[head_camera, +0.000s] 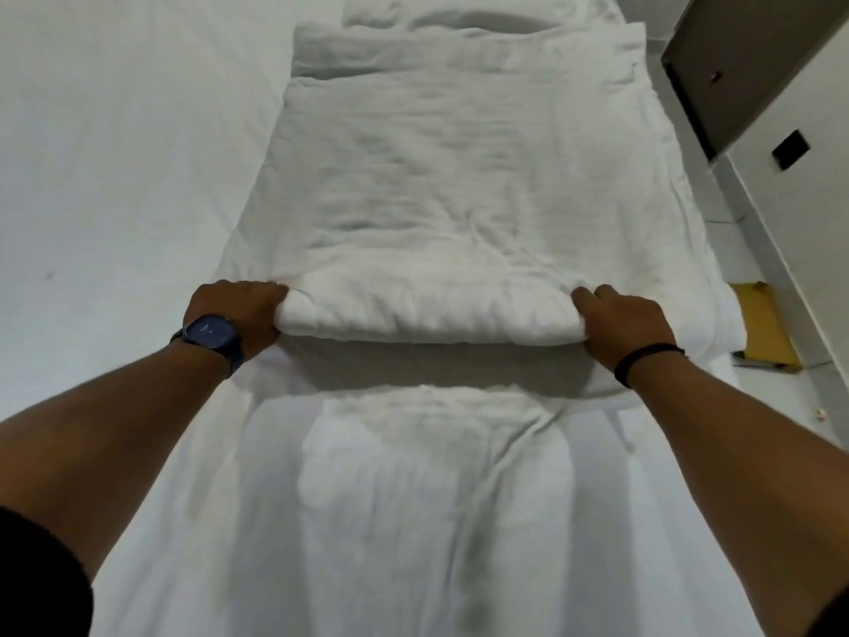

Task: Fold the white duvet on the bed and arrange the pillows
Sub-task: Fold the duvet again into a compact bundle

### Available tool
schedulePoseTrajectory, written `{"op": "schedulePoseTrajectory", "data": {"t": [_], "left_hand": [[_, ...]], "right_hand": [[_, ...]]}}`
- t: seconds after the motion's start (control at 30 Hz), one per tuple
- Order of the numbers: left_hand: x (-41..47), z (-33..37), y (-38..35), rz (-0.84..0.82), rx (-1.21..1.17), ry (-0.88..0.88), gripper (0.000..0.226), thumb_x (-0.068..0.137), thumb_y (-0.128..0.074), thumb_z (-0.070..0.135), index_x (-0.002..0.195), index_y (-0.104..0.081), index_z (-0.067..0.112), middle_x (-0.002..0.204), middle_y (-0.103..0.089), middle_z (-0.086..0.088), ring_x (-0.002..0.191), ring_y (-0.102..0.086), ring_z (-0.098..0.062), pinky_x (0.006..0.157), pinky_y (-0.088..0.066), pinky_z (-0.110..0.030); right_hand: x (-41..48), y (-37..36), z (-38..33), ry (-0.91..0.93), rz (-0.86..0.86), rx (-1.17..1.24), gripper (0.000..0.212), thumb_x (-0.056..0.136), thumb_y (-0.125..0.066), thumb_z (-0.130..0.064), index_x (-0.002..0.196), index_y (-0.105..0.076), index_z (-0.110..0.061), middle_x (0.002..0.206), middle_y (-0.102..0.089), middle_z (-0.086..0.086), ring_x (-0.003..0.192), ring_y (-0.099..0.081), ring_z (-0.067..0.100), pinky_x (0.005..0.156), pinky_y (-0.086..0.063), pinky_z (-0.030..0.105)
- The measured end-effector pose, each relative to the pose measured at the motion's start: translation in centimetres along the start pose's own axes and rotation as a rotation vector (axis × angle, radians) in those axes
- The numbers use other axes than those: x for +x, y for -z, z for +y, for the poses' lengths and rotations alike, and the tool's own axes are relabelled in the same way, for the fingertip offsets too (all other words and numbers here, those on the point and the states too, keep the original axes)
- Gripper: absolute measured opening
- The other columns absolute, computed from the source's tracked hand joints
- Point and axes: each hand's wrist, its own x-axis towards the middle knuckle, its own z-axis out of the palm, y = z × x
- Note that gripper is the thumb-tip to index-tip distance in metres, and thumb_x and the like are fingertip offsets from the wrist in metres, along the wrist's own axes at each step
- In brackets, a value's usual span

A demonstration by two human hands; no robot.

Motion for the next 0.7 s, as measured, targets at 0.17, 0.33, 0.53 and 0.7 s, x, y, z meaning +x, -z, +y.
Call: {"op": "schedulePoseTrajectory", "data": {"t": [0.17,0.33,0.53,0.7], "left_hand": [[-4.9,-1.2,0.7,-0.005,0.006,-0.004,0.033,0.084,-0.055,0.046,0.115,-0.058,0.037,0.112,-0.067,0.003,0.099,-0.064,-0.026,0.079,-0.048,-0.031],[-12.3,-1.0,0.4,-0.021,-0.027,-0.001,0.031,0.083,-0.055,0.049,0.113,-0.058,0.04,0.11,-0.067,0.007,0.098,-0.064,-0.023,0.078,-0.048,-0.029],[-22.6,0.2,2.8,-0.027,0.014,0.024,0.03,0.083,-0.053,0.045,0.112,-0.06,0.045,0.108,-0.068,0.007,0.098,-0.064,-0.022,0.072,-0.043,-0.025],[-34.1,2.1,2.1,-0.134,0.029,0.016,0.031,0.081,-0.052,0.047,0.11,-0.062,0.042,0.11,-0.068,0.007,0.101,-0.064,-0.019,0.08,-0.049,-0.026]], "right_hand": [[-5.5,1.4,-2.4,0.061,0.033,0.02,0.053,0.039,-0.081,0.005,0.089,-0.066,-0.001,0.058,-0.053,0.018,0.029,-0.046,0.032,0.04,-0.025,0.025],[-11.9,2.7,-3.3,0.063,0.01,0.008,0.055,0.036,-0.082,0.003,0.087,-0.066,-0.004,0.055,-0.052,0.012,0.026,-0.043,0.029,0.038,-0.022,0.02],[-22.1,6.4,-3.6,0.071,0.052,-0.027,0.048,0.048,-0.08,-0.004,0.094,-0.066,-0.007,0.063,-0.056,0.011,0.036,-0.051,0.031,0.042,-0.025,0.025],[-33.8,8.8,-5.0,0.12,-0.199,-0.006,0.044,0.082,-0.052,-0.015,0.126,-0.048,-0.018,0.105,-0.06,0.005,0.087,-0.063,0.028,0.063,-0.031,0.027]]}}
